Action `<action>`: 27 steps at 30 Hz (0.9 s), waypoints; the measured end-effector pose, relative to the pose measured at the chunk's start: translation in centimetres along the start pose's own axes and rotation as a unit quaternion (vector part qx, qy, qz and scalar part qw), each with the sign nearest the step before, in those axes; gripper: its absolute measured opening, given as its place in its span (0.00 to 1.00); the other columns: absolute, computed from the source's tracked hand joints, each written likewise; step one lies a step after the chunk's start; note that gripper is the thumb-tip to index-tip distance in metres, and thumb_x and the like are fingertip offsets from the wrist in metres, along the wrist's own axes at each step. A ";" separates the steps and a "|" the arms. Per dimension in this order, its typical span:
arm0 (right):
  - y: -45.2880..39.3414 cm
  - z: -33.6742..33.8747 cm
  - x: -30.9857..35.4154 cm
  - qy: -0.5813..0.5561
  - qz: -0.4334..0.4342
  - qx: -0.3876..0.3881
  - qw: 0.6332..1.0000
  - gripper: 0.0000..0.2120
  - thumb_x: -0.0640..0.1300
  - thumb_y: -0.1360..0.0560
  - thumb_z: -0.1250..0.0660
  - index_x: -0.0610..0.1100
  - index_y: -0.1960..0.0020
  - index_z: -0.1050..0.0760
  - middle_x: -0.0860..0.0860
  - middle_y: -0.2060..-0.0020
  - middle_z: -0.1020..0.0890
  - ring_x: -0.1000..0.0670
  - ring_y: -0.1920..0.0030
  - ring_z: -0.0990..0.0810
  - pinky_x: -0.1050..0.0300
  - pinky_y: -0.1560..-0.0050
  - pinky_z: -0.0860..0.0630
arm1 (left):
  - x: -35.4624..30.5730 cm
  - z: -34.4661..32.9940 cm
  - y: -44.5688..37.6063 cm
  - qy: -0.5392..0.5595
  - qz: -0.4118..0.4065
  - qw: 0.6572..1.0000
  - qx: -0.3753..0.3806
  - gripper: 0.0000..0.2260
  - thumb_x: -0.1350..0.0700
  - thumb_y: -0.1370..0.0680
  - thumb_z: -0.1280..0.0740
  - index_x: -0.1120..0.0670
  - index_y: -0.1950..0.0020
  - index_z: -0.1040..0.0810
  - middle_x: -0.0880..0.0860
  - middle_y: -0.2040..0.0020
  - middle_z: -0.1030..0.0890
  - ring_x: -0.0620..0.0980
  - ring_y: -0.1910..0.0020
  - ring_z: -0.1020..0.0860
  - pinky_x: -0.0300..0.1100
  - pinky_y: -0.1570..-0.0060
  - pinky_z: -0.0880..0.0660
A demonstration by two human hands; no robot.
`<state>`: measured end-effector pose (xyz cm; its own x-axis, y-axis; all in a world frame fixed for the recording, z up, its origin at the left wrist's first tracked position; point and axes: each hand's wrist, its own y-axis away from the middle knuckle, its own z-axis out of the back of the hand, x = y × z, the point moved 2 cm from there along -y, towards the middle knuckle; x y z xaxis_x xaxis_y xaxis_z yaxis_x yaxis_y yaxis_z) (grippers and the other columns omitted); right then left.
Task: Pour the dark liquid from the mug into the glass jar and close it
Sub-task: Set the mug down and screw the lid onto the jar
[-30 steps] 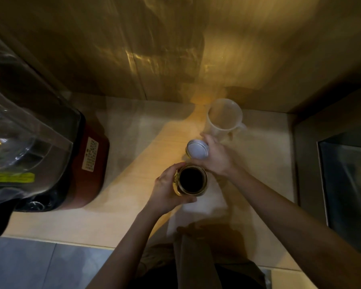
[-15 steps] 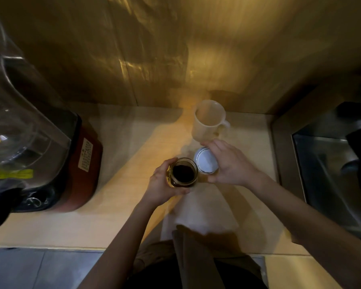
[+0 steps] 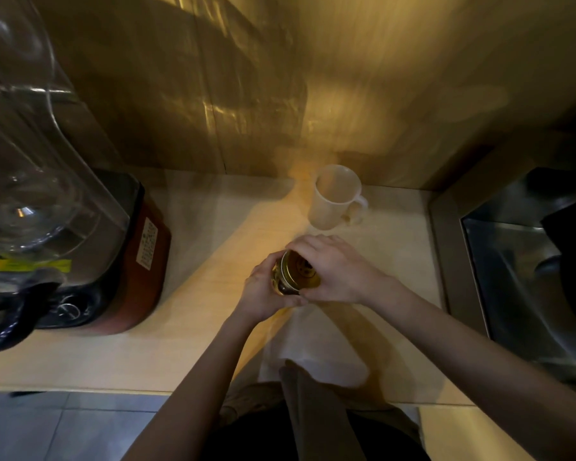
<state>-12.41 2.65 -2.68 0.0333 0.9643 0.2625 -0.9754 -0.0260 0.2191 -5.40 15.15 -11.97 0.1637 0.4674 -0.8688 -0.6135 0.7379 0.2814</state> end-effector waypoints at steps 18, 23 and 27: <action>-2.0 0.3 1.9 0.076 -0.108 -0.022 0.991 0.29 0.62 0.33 0.31 0.39 0.44 0.27 0.44 0.49 0.21 0.42 0.51 0.21 0.52 0.52 0.27 | 0.3 -0.1 -0.1 -0.016 0.011 1.000 -0.003 0.44 0.37 0.47 0.27 0.48 0.34 0.35 0.51 0.39 0.25 0.53 0.40 0.27 0.54 0.41 0.28; -2.4 0.3 2.3 0.057 -0.172 -0.045 0.982 0.32 0.65 0.33 0.32 0.38 0.45 0.27 0.44 0.51 0.19 0.43 0.50 0.20 0.54 0.56 0.26 | 0.3 -0.2 -0.2 -0.015 0.014 1.000 0.001 0.44 0.37 0.46 0.27 0.48 0.33 0.35 0.51 0.38 0.25 0.52 0.39 0.27 0.55 0.40 0.29; -2.3 0.2 2.2 0.059 -0.201 -0.047 0.977 0.35 0.70 0.33 0.36 0.37 0.48 0.27 0.44 0.53 0.18 0.44 0.50 0.19 0.54 0.57 0.26 | 0.5 -0.3 -0.3 -0.009 0.008 1.000 0.000 0.44 0.37 0.45 0.25 0.47 0.33 0.35 0.50 0.36 0.26 0.52 0.37 0.28 0.56 0.39 0.28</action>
<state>-10.06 4.81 -2.38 0.3971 0.9157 0.0617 -0.9048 0.3794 0.1936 -5.38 15.06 -12.56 0.1683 0.4877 -0.8566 -0.6158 0.7306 0.2950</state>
